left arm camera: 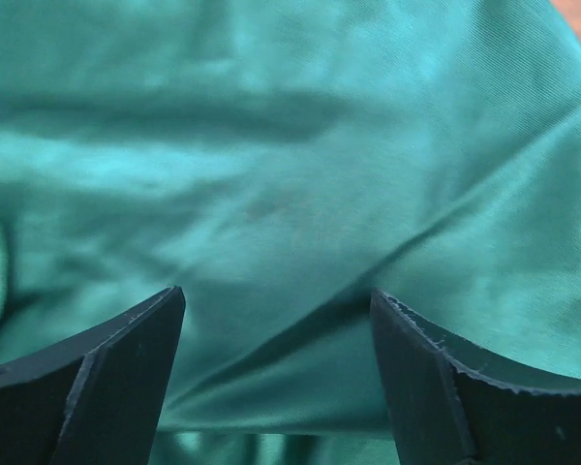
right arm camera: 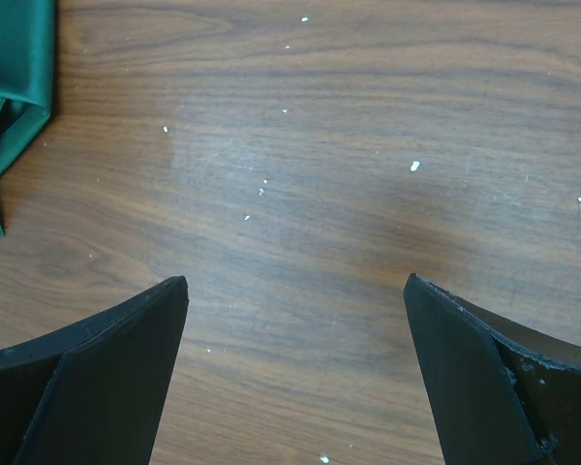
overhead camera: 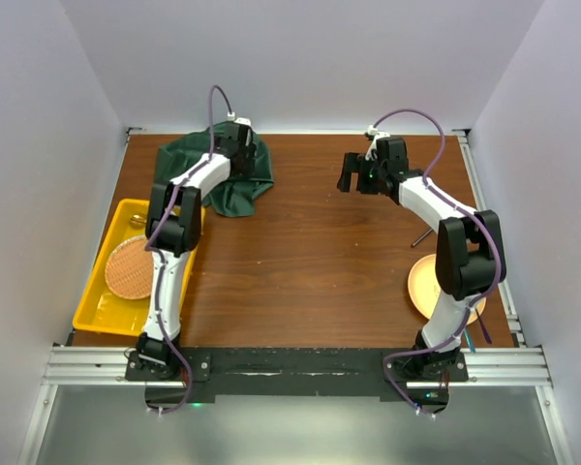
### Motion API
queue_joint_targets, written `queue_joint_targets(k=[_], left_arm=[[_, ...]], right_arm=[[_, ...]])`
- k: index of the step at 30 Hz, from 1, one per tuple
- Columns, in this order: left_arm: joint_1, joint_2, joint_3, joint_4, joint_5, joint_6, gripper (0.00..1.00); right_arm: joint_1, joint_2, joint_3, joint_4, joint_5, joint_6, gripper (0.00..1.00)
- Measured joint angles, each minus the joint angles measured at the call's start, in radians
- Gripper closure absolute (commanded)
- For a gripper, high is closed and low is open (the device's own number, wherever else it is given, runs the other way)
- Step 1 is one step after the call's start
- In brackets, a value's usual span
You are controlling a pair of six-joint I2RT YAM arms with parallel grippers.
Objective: Fold the napkin, place the utensils inside, and roll it up
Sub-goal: Move the napkin to the centre of the board
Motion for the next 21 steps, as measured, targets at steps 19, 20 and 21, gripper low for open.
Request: queue_joint_targets(k=[19,20,21], left_arm=[[-0.069,-0.305,-0.499,0.102,0.455,-0.202,0.93],[-0.100,-0.361,-0.585,0.127,0.470,-0.225,0.93],[-0.136,-0.413,-0.659,0.146,0.475,-0.245,0.93]], right_arm=[[0.069,-0.048,-0.013,-0.107,0.010,0.000,0.02],[0.081,-0.054,-0.013,-0.124,0.016,0.001,0.02],[0.095,-0.060,-0.014,-0.138,0.022,0.002,0.02]])
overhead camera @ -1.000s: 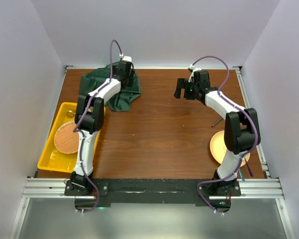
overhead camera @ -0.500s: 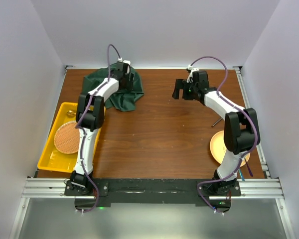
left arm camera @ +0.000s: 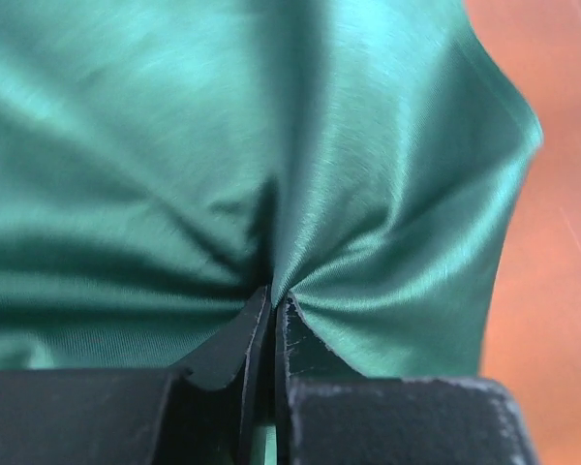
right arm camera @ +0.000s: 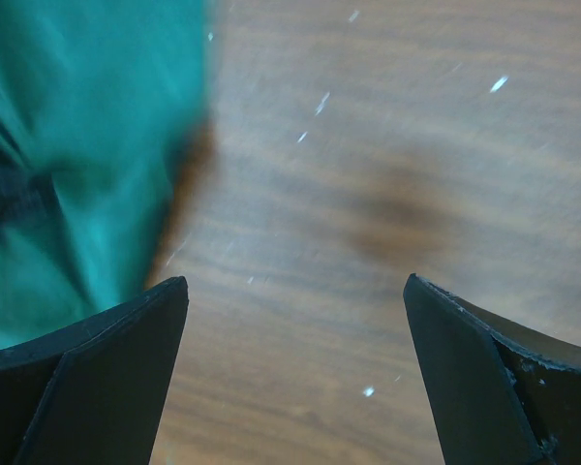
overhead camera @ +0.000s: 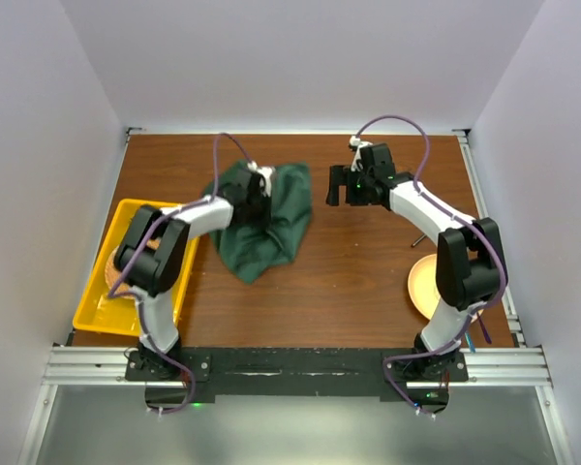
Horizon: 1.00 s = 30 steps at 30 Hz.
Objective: Fold the napkin, place the utensils inside, and roll it up
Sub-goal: Move the napkin to the centre of the board
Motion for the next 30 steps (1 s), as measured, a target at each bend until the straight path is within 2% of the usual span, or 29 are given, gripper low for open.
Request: queue_joint_targets(k=[2,3,5,6,7,11,15,18,22,23,24,30], left_arm=[[-0.103,-0.113,-0.144,0.024,0.006,-0.039,0.89],[-0.153,-0.157,-0.195,0.041,0.007,-0.057,0.69],[-0.255,-0.249,-0.291,0.057,0.007,-0.084,0.49],[-0.300,-0.298,-0.335,0.063,0.005,-0.104,0.30],[-0.329,-0.341,-0.369,0.059,-0.002,-0.116,0.25],[-0.349,-0.524,-0.440,0.023,-0.063,-0.145,0.23],[-0.329,-0.561,-0.394,0.037,-0.115,-0.115,0.27],[-0.332,-0.467,-0.312,0.067,-0.121,-0.077,0.35],[-0.361,-0.290,-0.182,0.091,-0.154,-0.002,0.34],[-0.376,-0.238,-0.145,0.098,-0.168,0.022,0.32],[-0.389,-0.197,-0.116,0.103,-0.180,0.038,0.31],[-0.451,0.003,0.035,0.104,-0.261,0.108,0.30]], right_arm=[[0.026,-0.013,-0.012,-0.024,0.012,0.005,0.02],[0.035,-0.021,-0.022,-0.028,0.014,0.006,0.02],[0.054,-0.050,-0.067,-0.029,0.013,0.010,0.02],[0.059,-0.061,-0.086,-0.032,0.014,0.011,0.02],[0.064,-0.077,-0.112,-0.031,0.016,0.013,0.02],[0.064,-0.118,-0.174,-0.093,0.134,0.088,0.02],[0.053,-0.141,-0.236,-0.146,0.267,0.230,0.02],[0.049,-0.241,-0.346,-0.179,0.319,0.321,0.04],[0.027,-0.365,-0.406,-0.234,0.367,0.396,0.24],[0.016,-0.380,-0.410,-0.235,0.376,0.404,0.35],[0.005,-0.390,-0.414,-0.235,0.384,0.410,0.40],[-0.018,-0.396,-0.474,-0.232,0.413,0.426,0.42]])
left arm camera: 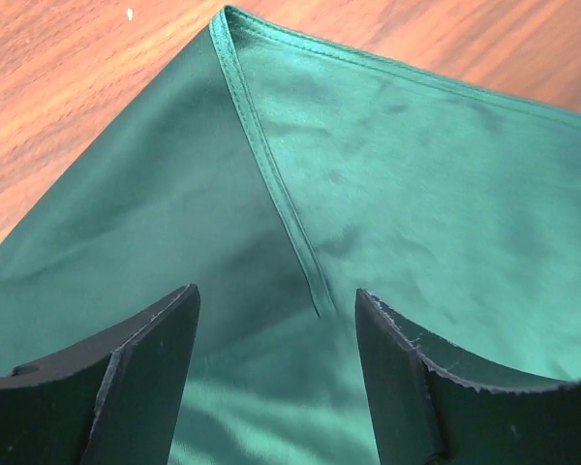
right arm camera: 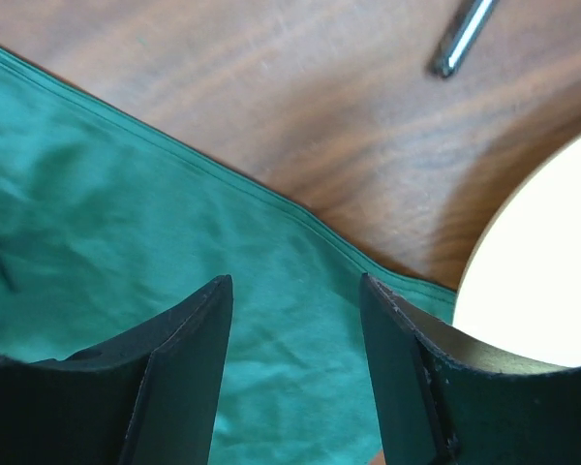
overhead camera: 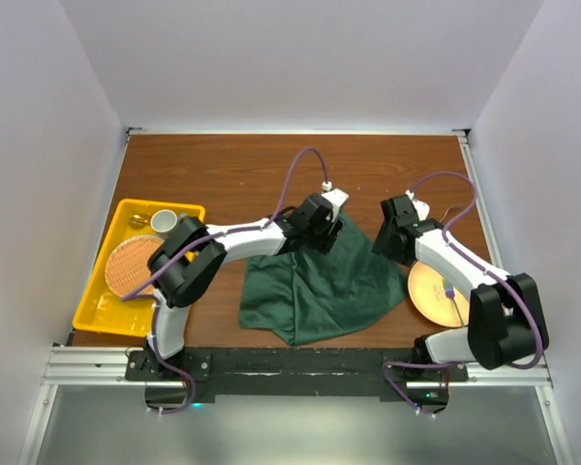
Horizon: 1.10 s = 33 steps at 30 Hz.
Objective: Fold the napkin, place the utensils inside, and roll it up
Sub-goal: Move the napkin to the centre of the board, then flatten the napkin out
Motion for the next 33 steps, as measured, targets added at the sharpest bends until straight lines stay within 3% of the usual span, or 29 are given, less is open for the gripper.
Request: queue_joint_targets(k=[6,9,13,14,17,24,27,33], left_arm=[[-0.028,0.073,0.027,0.004,-0.094,0.038,0.39],[-0.034,0.093,0.046,0.009,-0.117,0.047,0.49],[-0.034,0.121,0.078,0.009,-0.149,0.044,0.75],[-0.032,0.124,0.083,0.003,-0.158,0.045,0.84],[-0.014,0.120,0.082,-0.017,-0.171,0.034,0.96],[0.135,-0.074,-0.111,-0.050,-0.137,-0.011,1.00],[0.179,-0.174,-0.158,-0.058,-0.118,-0.030,1.00],[0.158,-0.253,-0.165,-0.050,-0.045,-0.056,1.00]], right_arm=[[-0.001,0.005,-0.018,0.005,-0.001,0.004,0.42],[-0.004,0.007,-0.027,0.019,0.000,0.009,0.42],[-0.005,0.022,-0.034,0.027,-0.001,0.009,0.46],[-0.005,0.030,-0.034,0.031,-0.001,0.007,0.45],[-0.005,0.067,-0.032,0.043,-0.006,-0.006,0.34],[-0.005,0.162,0.005,0.063,-0.055,-0.087,0.20],[-0.005,0.209,0.047,0.075,-0.070,-0.129,0.20],[-0.004,0.335,0.179,0.106,-0.097,-0.188,0.21]])
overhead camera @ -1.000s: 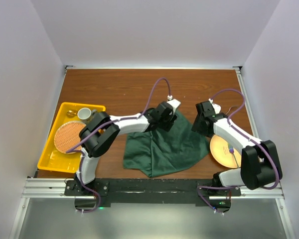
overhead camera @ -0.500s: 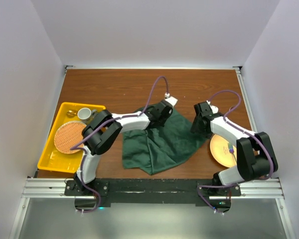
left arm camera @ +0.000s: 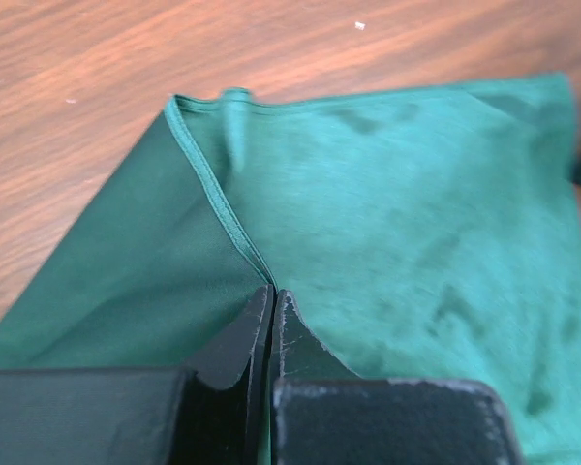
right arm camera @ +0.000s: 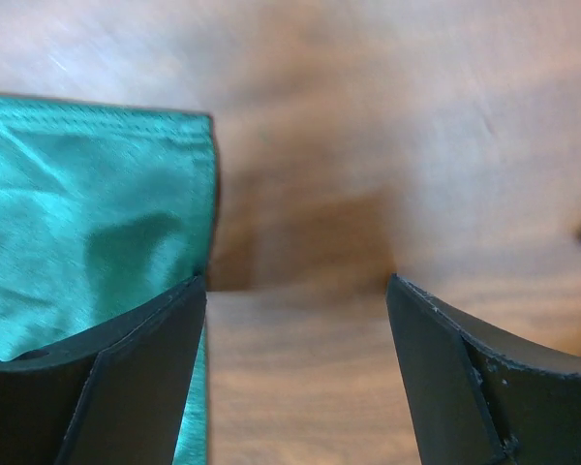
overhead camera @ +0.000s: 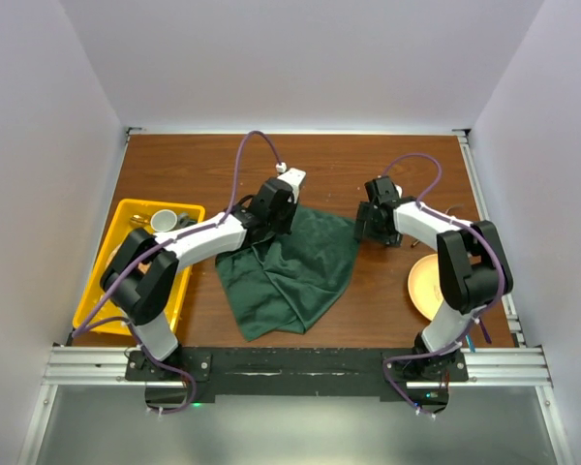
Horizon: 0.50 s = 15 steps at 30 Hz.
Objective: Fold the napkin, place the utensils inside, and roll it up
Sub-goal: Flatten the napkin out
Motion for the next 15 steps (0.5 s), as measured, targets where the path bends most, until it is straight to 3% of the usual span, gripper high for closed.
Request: queue_joint_targets(k=[4,10,15], left_arm=[[-0.004,-0.002,-0.004,-0.007,0.020,-0.005,1.00],[-0.002,-0.027,-0.009,-0.031,0.022,-0.006,1.00],[-0.002,-0.068,-0.009,-0.042,0.021,-0.007,1.00]], right_arm=[[0.000,0.061,0.070,0.011,-0.006,-0.027,0.28],[0.000,0.053,0.068,0.056,-0.030,-0.029,0.28],[0.000,0.077,0.130,0.039,-0.041,-0.027,0.37]])
